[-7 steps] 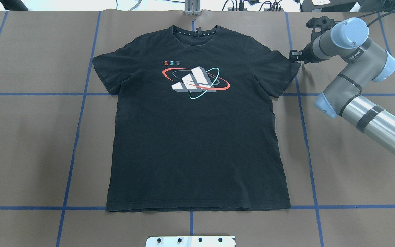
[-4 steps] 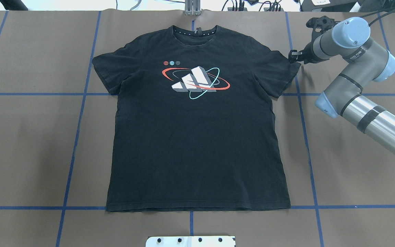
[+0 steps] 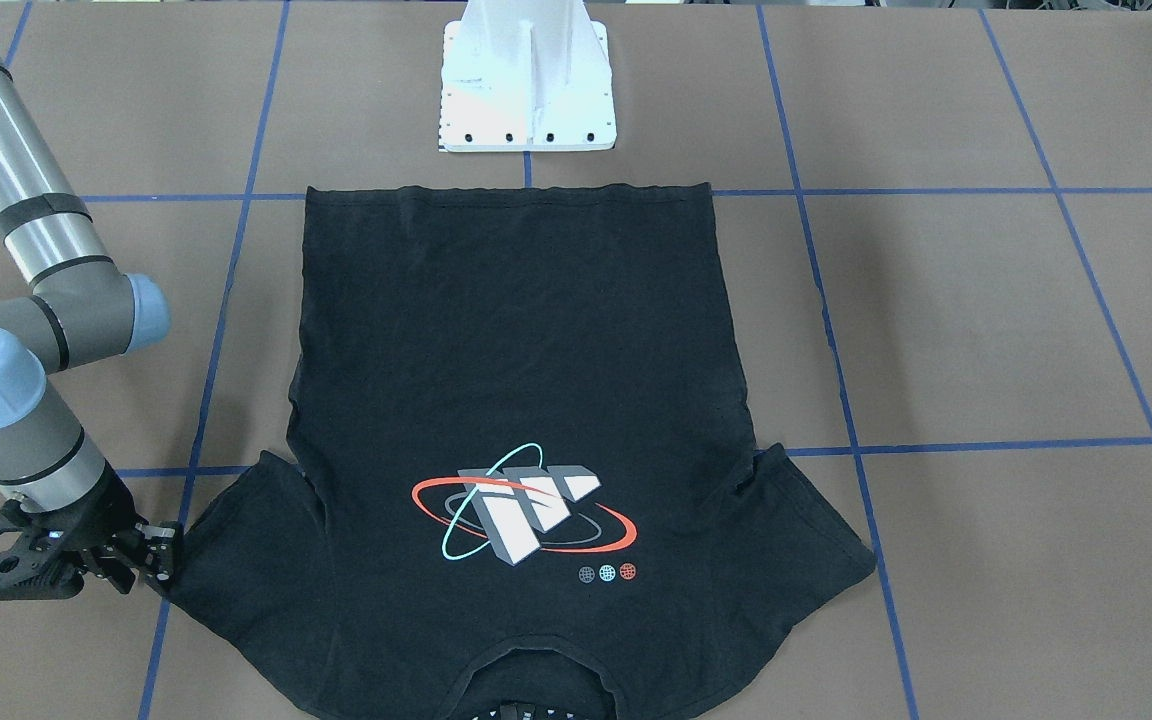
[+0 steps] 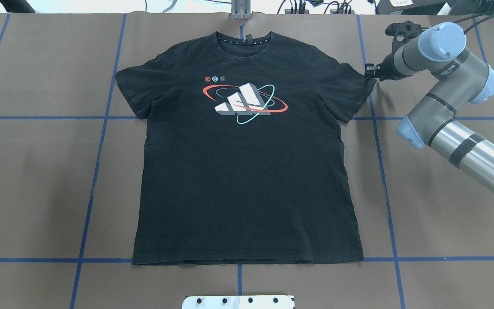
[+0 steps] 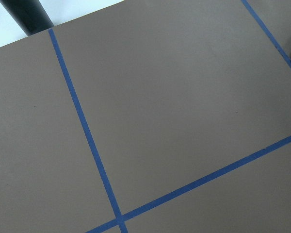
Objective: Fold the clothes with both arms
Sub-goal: 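Move the right gripper toward the shirt's shoulder farthest from the robot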
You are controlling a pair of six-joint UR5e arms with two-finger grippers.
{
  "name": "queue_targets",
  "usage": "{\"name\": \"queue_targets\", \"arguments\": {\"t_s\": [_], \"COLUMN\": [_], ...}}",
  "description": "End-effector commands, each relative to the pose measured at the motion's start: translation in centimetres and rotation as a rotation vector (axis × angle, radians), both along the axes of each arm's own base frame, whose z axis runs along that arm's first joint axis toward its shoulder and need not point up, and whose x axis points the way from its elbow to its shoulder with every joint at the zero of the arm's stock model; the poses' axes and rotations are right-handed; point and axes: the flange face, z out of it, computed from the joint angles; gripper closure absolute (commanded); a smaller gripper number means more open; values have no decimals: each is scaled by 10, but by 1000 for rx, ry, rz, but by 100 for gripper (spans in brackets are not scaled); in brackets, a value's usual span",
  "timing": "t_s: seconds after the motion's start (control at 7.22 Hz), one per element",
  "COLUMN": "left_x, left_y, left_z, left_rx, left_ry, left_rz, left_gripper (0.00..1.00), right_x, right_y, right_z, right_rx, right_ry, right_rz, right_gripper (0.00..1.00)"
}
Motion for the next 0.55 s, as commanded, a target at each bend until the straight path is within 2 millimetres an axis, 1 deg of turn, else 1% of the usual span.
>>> {"name": "queue_targets", "arguments": {"t_s": [0.0,0.14,0.42], "left_x": [0,0,0], "left_y": [0,0,0], "left_z": [0,0,0], "left_rx": [-1,-1,-1], "left_ry": [1,1,1], "left_rz": [-1,-1,-1], "left_gripper": [0,0,0], "right_x": [0,1,-4], "right_y": [1,2,0], "right_z": [-2,-10,-39], "right_rx": [-18,-19,-27], "right_ry": [-17,-35,-92], "right_rz": [15,24,40], "right_gripper": [100,100,100]}}
